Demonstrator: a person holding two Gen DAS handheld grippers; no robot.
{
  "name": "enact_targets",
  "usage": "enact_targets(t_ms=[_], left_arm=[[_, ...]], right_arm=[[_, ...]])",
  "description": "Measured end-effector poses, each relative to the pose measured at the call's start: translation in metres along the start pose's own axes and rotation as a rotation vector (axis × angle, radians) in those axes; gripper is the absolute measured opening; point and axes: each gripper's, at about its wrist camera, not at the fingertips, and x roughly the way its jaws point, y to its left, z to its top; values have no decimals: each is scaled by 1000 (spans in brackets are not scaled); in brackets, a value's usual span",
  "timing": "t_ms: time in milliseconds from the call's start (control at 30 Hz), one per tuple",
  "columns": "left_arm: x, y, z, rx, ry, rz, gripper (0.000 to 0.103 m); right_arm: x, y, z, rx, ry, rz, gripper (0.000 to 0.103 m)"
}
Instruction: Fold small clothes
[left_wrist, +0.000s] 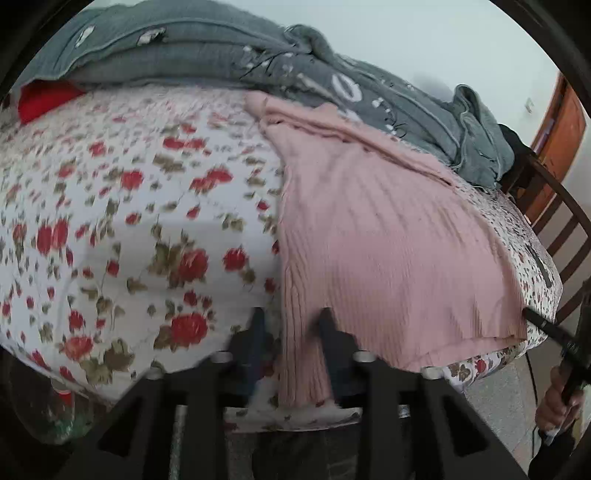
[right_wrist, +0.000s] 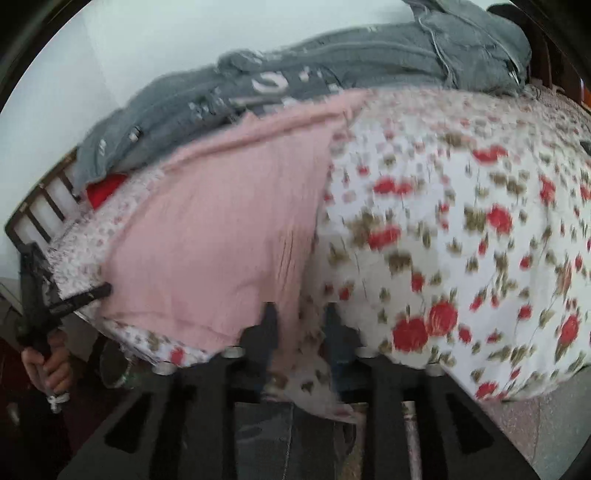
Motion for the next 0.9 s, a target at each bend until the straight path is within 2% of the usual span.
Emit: enact_targets(t_ms=[33,67,133,200,267,333,600,900], left_arm=[[0,-1,1,0,-2,-9,40],[2,-2,3,-1,4,-15,42],[8,-3,2,-2,28,-15,42],[8,-5,-1,6,8,-1,42],[9,-6,-4,15,-1,16,42],[9,-8,-6,22,-17,33,42],[10,-19,-11,64,-37,101,42],[7,-16,-12,47,-53,98,42]], right_arm=[[-3,1,4,-5,-25,3,51],[-3,4,6,-12,-35,12,51],[3,5,8,-12,-24,27,51],[16,8,7,-15,9,24,50],[26,11,1,-30,34,11,42],[34,13,-7,-46,61,-32,17],[38,14,-10,-39,41,-74,14],[34,20,-21,-56,0,-113,15]])
